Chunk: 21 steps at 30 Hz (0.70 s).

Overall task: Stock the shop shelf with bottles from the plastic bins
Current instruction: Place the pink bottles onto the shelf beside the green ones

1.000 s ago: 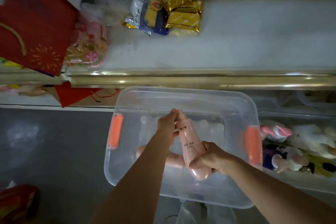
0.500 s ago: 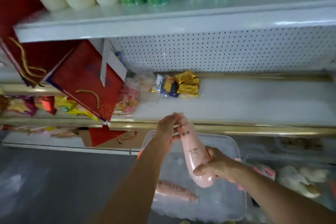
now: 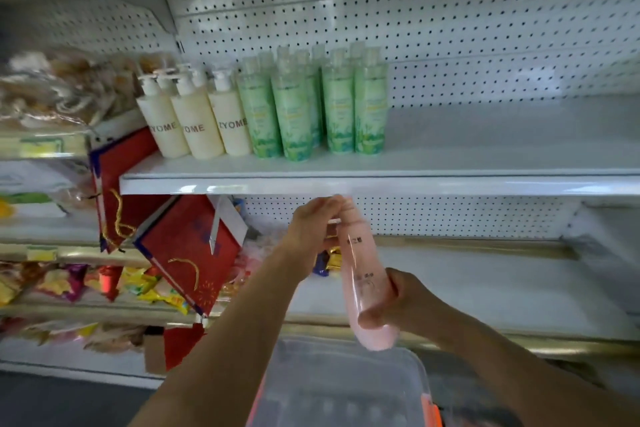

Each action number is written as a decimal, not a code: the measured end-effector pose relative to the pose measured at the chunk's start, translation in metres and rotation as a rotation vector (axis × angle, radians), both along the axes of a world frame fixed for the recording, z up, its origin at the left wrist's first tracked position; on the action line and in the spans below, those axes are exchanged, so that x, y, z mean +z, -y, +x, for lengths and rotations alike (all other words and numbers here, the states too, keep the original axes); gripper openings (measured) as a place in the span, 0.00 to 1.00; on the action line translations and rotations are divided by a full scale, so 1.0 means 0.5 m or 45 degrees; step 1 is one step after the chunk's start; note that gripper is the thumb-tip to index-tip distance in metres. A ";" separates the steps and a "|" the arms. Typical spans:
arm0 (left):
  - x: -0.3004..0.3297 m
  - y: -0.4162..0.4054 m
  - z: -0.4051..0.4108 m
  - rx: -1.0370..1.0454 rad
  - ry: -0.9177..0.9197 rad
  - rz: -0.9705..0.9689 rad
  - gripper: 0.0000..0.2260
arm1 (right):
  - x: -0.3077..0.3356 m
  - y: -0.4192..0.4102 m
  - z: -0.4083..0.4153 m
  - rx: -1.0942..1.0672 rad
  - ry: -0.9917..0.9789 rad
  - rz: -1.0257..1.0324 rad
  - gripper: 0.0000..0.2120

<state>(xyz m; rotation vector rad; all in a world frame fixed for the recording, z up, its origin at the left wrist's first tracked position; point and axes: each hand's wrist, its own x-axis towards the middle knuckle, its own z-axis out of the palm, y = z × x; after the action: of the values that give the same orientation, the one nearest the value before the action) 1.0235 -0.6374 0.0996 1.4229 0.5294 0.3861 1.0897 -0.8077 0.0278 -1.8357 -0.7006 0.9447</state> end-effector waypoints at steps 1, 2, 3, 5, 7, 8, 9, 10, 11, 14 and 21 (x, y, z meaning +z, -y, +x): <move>0.022 0.006 0.008 -0.006 0.029 0.019 0.09 | 0.021 0.004 0.008 -0.012 0.015 0.029 0.31; 0.045 0.014 0.017 -0.015 0.060 0.037 0.08 | 0.042 0.008 0.015 -0.026 0.032 0.063 0.30; 0.067 0.021 0.025 -0.022 0.091 0.057 0.08 | 0.062 0.013 0.024 -0.033 0.056 0.097 0.30; 0.110 0.031 0.044 -0.040 0.157 0.104 0.08 | 0.099 0.020 0.045 -0.050 0.112 0.156 0.28; 0.155 0.041 0.068 -0.046 0.207 0.152 0.09 | 0.132 0.024 0.070 -0.092 0.159 0.219 0.27; 0.177 0.045 0.082 -0.044 0.229 0.173 0.10 | 0.149 0.025 0.084 -0.118 0.181 0.259 0.28; 0.198 0.048 0.096 -0.041 0.252 0.196 0.10 | 0.165 0.024 0.100 -0.144 0.204 0.294 0.29; 0.220 0.053 0.111 -0.040 0.275 0.219 0.09 | 0.181 0.024 0.115 -0.169 0.226 0.328 0.30; 0.242 0.058 0.126 -0.045 0.293 0.248 0.07 | 0.196 0.023 0.132 -0.191 0.245 0.359 0.29; 0.304 0.074 0.167 -0.063 0.327 0.334 0.04 | 0.238 0.017 0.183 -0.264 0.313 0.426 0.27; 0.364 0.076 0.255 -0.084 0.361 0.426 0.10 | 0.279 -0.023 0.297 -0.369 0.371 0.493 0.29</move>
<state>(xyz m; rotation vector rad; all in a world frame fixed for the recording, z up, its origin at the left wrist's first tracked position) 1.1508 -0.6756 0.2817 1.6671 0.1906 0.6338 1.2380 -0.7963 0.1671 -1.6798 -0.7110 0.3269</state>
